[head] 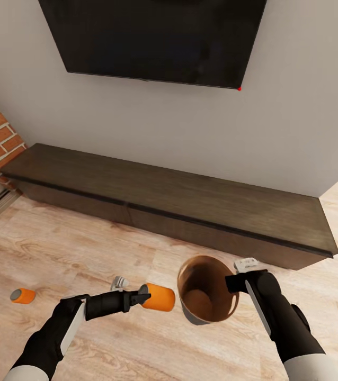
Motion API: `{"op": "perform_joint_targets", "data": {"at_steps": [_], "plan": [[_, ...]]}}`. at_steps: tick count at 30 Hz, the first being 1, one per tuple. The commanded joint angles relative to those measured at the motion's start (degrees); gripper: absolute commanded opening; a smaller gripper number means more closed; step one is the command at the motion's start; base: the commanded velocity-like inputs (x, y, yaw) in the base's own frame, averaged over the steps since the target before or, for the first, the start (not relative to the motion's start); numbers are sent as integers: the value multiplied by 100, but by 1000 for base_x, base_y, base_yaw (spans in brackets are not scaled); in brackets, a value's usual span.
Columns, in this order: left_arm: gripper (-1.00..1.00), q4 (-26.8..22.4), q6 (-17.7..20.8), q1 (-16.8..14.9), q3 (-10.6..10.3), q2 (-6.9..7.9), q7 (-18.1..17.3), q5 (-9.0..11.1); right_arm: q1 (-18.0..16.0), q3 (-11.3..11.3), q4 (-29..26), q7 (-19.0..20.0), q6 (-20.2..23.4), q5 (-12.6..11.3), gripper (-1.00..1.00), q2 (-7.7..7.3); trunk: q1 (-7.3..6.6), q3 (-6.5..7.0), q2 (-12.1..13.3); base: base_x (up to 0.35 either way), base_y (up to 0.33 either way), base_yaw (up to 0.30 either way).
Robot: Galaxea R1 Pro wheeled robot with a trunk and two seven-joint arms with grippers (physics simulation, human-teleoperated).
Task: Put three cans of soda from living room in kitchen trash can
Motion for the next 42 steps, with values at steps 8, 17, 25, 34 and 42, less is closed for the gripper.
{"op": "perform_joint_targets", "data": {"at_steps": [8, 17, 25, 34, 42], "plan": [[-100, -1, 203, 1, 0, 5, -254, -6, -5, 11, 154, -10, -14, -28, -100, 8, 0, 1, 0, 0, 0, 0], [-100, -11, 228, 1, 0, 2, -273, -6, -5, 12, 267, -11, -17, -28, -100, 8, 0, 1, 0, 0, 0, 0], [-100, -114, 237, 0, 0, 2, -274, -6, -5, 8, 529, -11, -166, -28, -100, 5, 0, 1, 0, 0, 0, 0], [-100, -123, 238, 1, 0, 3, -274, -8, -5, -5, 706, -11, -384, -24, -100, -23, 0, 1, 0, 0, 0, 0], [-100, -124, 238, 2, 0, 3, -274, -6, -5, -16, 718, -11, -394, -20, -100, -43, 0, 1, 0, 0, 0, 0]]}}
